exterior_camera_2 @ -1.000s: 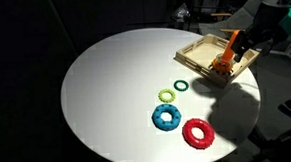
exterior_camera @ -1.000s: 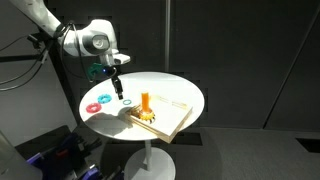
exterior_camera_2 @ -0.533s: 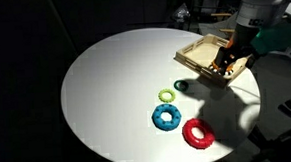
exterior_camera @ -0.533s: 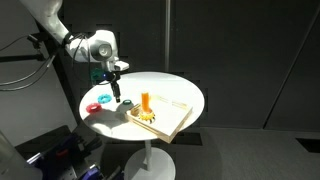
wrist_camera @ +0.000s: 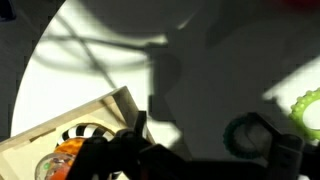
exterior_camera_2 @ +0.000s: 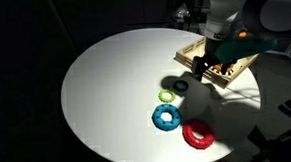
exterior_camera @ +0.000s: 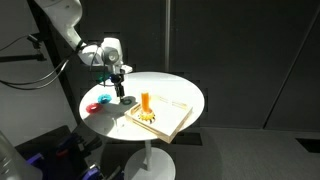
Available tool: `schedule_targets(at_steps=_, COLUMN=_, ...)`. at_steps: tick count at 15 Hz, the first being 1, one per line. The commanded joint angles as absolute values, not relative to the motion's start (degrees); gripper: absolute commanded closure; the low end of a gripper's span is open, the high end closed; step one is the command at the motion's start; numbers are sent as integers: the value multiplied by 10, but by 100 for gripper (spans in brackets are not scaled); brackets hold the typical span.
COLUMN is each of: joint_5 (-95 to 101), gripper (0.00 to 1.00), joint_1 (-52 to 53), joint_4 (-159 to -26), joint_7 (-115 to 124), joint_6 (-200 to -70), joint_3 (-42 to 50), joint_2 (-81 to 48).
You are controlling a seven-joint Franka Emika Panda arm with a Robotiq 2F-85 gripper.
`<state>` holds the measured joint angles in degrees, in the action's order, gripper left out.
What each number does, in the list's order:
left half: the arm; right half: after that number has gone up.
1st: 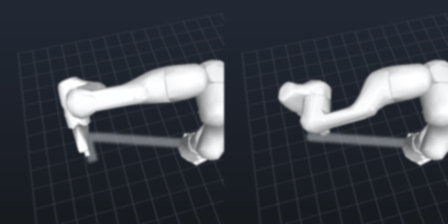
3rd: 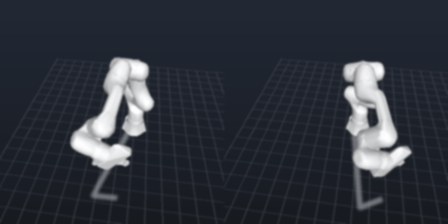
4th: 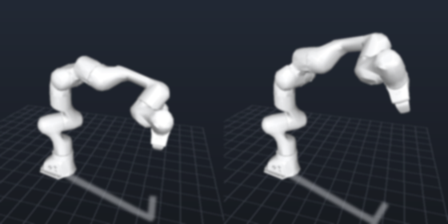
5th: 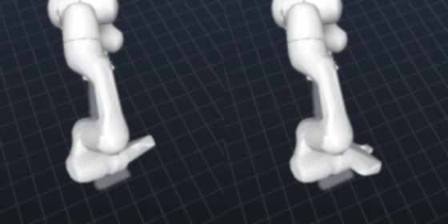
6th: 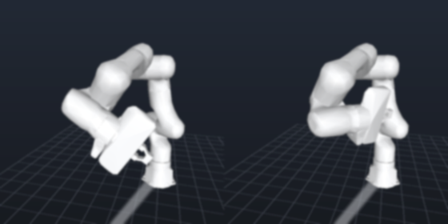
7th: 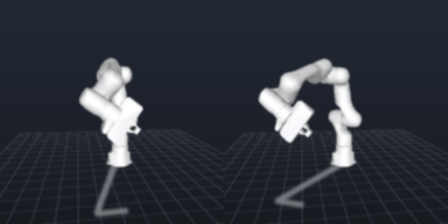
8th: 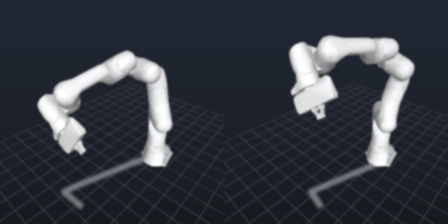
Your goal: Put the light green ring around the orange rod
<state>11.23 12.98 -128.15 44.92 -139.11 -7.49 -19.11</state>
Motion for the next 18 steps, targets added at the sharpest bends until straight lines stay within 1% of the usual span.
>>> schedule_targets(at_steps=1, joint_5=114, gripper=0, joint_1=162, joint_4=-1216, joint_7=456, joint_6=-1367, joint_3=-53, joint_2=-242)
schedule_targets(at_steps=8, joint_5=114, gripper=0, joint_1=202, joint_4=-1127, joint_7=450, joint_6=-1356, joint_3=-30, joint_2=-313)
schedule_targets(at_steps=18, joint_5=102, gripper=0, joint_1=214, joint_4=-1047, joint_7=448, joint_6=-1356, joint_3=-12, joint_2=-388)
